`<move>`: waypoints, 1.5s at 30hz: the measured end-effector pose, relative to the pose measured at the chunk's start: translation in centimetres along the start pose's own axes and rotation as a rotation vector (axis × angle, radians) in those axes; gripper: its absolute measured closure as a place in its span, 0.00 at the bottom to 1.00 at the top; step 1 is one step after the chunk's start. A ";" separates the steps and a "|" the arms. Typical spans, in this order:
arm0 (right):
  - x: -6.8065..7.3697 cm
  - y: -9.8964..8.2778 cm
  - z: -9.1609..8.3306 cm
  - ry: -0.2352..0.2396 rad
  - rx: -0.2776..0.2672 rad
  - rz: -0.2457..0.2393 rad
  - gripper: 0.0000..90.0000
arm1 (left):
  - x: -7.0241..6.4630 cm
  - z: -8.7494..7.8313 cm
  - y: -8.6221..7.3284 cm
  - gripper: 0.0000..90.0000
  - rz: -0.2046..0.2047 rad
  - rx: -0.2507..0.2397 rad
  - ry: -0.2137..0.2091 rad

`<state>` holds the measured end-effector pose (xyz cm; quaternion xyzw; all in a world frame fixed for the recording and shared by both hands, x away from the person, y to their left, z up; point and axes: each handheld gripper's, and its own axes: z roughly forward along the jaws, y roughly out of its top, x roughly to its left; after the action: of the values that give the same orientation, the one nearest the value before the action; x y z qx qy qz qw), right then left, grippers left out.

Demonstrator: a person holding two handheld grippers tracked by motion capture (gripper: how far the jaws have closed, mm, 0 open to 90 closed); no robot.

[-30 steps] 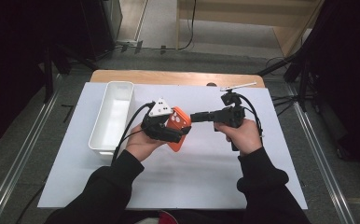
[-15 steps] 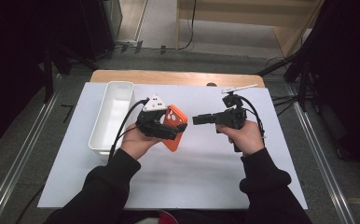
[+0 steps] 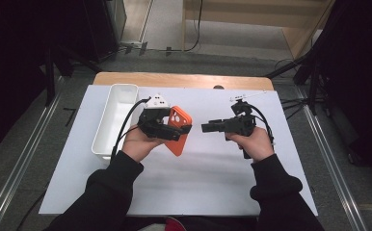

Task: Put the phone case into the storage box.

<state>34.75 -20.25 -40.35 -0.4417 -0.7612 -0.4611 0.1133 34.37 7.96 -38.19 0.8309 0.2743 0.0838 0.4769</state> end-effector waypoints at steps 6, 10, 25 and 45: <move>-0.2 -0.7 -0.1 -0.015 0.011 -0.045 0.43 | 0.0 -0.3 0.1 0.18 -0.019 -0.001 -0.008; 0.0 -1.2 -0.1 -0.032 0.002 -0.091 0.41 | 0.0 -0.5 0.2 0.18 -0.032 -0.002 -0.014; 0.2 -3.3 0.0 -0.070 -0.007 -0.197 0.40 | 0.6 -1.4 0.3 0.18 -0.062 0.001 -0.026; 1.1 -6.9 -0.1 -0.085 0.002 -0.283 0.38 | 1.2 -2.0 0.2 0.18 -0.099 0.003 -0.030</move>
<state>28.71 -20.97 -43.82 -0.3491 -0.8204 -0.4525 0.0154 34.65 10.01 -37.11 0.8182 0.3080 0.0474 0.4831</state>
